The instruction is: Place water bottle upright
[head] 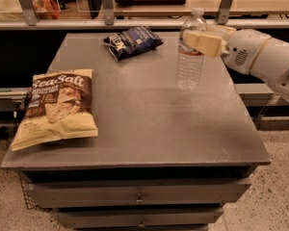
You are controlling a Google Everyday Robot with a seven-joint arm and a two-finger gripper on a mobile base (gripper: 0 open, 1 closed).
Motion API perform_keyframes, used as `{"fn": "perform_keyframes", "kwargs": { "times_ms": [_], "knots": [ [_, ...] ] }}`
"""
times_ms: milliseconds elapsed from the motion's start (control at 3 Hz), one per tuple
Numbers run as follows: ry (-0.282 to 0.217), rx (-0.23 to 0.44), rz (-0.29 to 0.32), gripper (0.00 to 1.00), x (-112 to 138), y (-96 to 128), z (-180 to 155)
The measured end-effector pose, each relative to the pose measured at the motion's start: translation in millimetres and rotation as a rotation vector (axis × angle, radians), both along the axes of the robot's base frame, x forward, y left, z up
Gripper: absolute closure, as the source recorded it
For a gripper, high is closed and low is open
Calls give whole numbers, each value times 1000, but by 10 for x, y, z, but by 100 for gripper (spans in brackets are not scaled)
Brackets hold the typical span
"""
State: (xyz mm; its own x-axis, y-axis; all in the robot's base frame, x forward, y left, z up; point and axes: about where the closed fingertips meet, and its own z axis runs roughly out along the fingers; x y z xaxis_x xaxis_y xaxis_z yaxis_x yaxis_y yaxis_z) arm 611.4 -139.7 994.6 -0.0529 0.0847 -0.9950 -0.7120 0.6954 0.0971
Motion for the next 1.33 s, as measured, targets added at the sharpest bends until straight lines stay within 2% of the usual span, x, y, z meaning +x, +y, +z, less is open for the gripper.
{"fn": "perform_keyframes", "kwargs": {
  "times_ms": [333,667,1000,1333],
  "knots": [
    [-112,-22,62,100,-110,342,255],
    [-66,-3,62,100,-183,253,22],
    [-42,35,61,100,-272,109,-196],
    [-65,74,72,100,-316,28,-241]
  ]
}}
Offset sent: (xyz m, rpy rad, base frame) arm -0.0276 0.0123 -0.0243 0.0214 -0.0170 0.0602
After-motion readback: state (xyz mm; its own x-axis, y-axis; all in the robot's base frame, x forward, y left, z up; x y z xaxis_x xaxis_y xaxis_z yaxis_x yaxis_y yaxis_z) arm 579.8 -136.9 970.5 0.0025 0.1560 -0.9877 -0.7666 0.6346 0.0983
